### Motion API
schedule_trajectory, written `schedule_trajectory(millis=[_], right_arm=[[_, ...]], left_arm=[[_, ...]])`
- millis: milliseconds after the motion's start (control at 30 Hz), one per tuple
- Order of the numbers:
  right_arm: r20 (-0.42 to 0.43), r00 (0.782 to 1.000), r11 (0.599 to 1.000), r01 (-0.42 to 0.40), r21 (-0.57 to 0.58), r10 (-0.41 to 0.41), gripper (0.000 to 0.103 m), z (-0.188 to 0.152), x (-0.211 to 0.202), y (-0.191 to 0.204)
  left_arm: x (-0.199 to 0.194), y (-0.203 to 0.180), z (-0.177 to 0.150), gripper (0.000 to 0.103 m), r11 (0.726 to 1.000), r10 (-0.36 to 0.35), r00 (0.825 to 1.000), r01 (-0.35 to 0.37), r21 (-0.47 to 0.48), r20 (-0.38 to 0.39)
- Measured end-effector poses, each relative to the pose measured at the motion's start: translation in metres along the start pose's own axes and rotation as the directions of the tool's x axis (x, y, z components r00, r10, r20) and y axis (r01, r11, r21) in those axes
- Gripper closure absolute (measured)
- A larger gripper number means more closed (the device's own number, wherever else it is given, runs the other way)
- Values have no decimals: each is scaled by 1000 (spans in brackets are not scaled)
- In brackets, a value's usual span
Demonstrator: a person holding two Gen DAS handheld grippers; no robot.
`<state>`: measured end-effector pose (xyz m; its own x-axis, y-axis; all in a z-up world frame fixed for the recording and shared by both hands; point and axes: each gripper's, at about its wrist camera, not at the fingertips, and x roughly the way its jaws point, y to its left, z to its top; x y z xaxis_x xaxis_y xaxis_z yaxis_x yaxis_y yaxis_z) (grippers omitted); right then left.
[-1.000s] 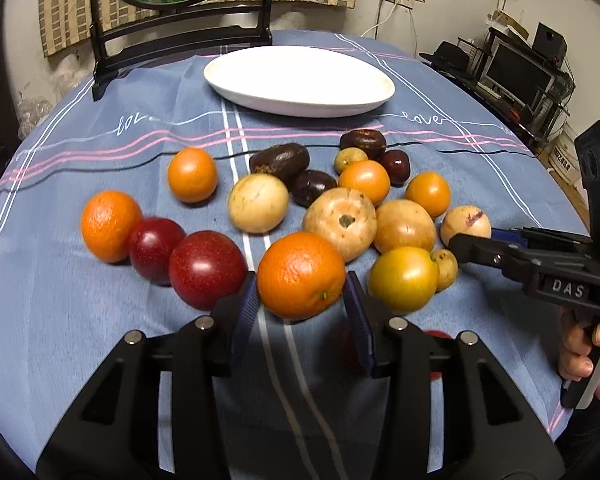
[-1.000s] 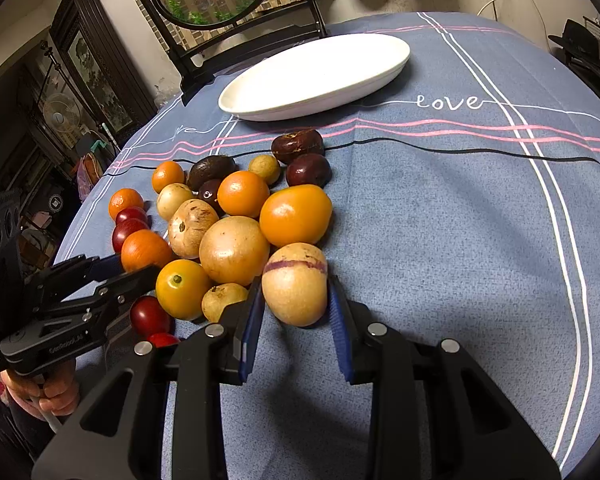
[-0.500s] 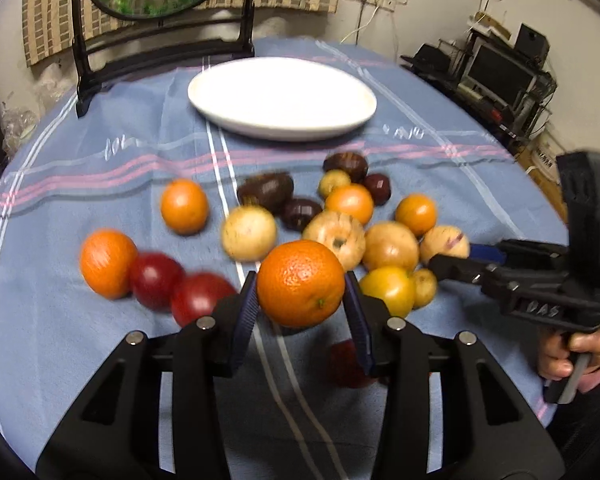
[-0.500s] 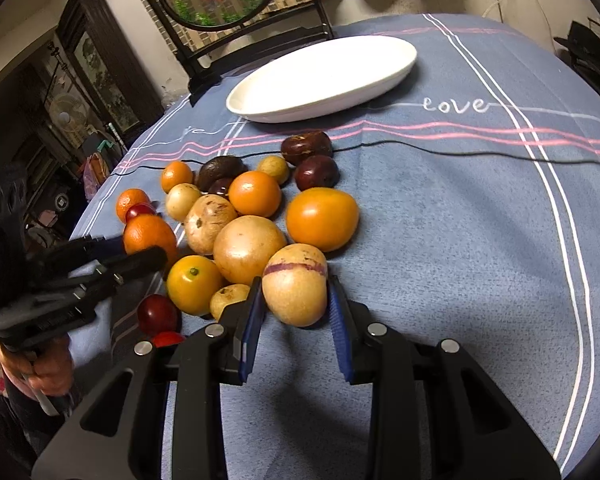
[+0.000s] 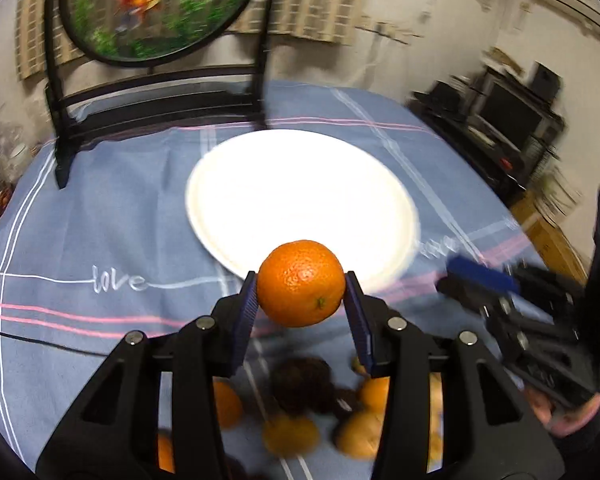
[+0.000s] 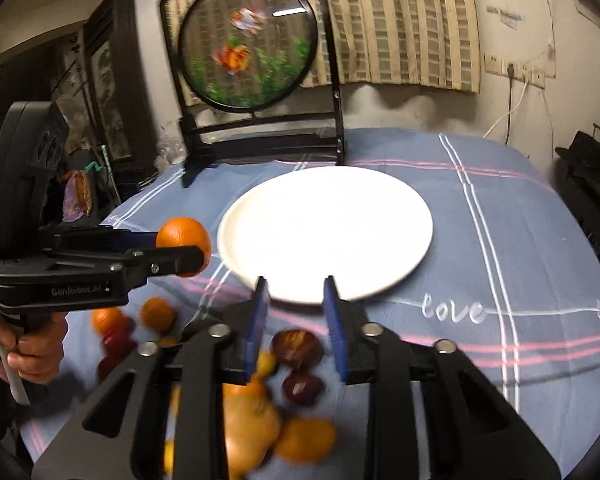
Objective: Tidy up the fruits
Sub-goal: 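Carry both fruits onto the white plate and open both tools to release them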
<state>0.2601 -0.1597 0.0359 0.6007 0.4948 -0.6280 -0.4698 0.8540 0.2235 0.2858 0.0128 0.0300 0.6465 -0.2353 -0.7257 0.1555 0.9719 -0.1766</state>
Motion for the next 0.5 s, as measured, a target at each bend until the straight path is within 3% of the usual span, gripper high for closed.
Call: schedule_trajectory(millis=[33,233,367,400,500], right_arm=[[-15,998,998,-60,22,61,81,-3,2,-3],[-138,973,982,-186,22,187,80,-30,-10,5],[-192,968,981,-179,-74,162,75,-38,-7,23],[-194,972,983,-153,-102,131,67,-39,-3,29],[-262,965,982,-76,-176,27,62,-48,16,34]], left_arm=[[3,3,1,60,1000,2,1000,-2,-11,-5],[-6,7,-14,60,999,-50,999,50,-14,6],[-16,0,-15,60,997,-78,997,78,4,24],[-17,-1,-16,60,997,-81,996,81,8,25],[-19,-5,-17,60,996,-91,996,90,17,26]])
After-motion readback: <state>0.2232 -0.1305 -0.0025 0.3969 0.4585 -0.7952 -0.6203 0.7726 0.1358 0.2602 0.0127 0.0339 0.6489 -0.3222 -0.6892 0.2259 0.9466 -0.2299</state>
